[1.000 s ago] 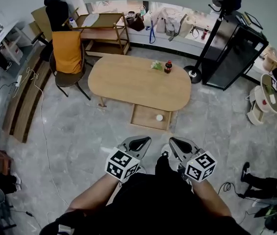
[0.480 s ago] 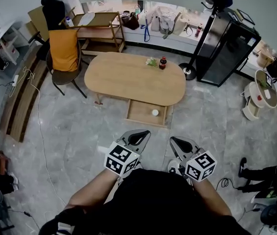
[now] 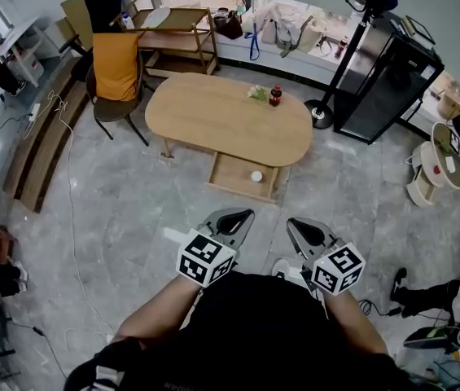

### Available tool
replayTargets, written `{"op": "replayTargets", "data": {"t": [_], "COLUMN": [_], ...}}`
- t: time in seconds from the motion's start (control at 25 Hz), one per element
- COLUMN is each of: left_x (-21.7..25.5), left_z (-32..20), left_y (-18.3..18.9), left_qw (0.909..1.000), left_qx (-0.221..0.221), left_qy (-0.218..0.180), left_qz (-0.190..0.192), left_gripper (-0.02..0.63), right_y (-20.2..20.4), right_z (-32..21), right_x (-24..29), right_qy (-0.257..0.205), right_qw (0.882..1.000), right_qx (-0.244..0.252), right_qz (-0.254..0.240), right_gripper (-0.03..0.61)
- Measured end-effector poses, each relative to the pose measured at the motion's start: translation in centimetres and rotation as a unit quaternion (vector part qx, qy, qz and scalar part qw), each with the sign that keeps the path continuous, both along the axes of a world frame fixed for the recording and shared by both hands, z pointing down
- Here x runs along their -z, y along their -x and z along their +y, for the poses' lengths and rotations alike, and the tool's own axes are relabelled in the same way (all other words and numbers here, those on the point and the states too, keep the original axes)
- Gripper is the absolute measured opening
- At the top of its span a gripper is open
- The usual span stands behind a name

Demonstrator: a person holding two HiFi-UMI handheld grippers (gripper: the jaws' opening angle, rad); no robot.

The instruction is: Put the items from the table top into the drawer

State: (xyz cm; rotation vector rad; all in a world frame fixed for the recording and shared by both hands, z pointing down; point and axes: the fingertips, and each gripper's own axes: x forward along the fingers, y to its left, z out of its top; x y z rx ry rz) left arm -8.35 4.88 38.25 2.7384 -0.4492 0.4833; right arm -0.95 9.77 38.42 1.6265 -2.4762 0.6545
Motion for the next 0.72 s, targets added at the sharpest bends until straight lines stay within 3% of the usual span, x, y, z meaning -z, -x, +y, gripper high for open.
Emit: {"op": "replayTargets", "data": {"t": [0.72], "left_x": [-0.4], "left_z": [1.6], "left_y": [-2.3], "left_qw": [0.9998], "left_qx": [-0.003], "left_qy": [-0.004], "left_qz": [-0.021], "left_gripper": [0.002], "right_y": [-2.5], "right_z": [0.9], "right_x": [-0.5], "right_qy": [-0.004], "right_qw": [1.0], "right_qx": [-0.003], "right_qz": [-0.008], "right_gripper": [0.002]}}
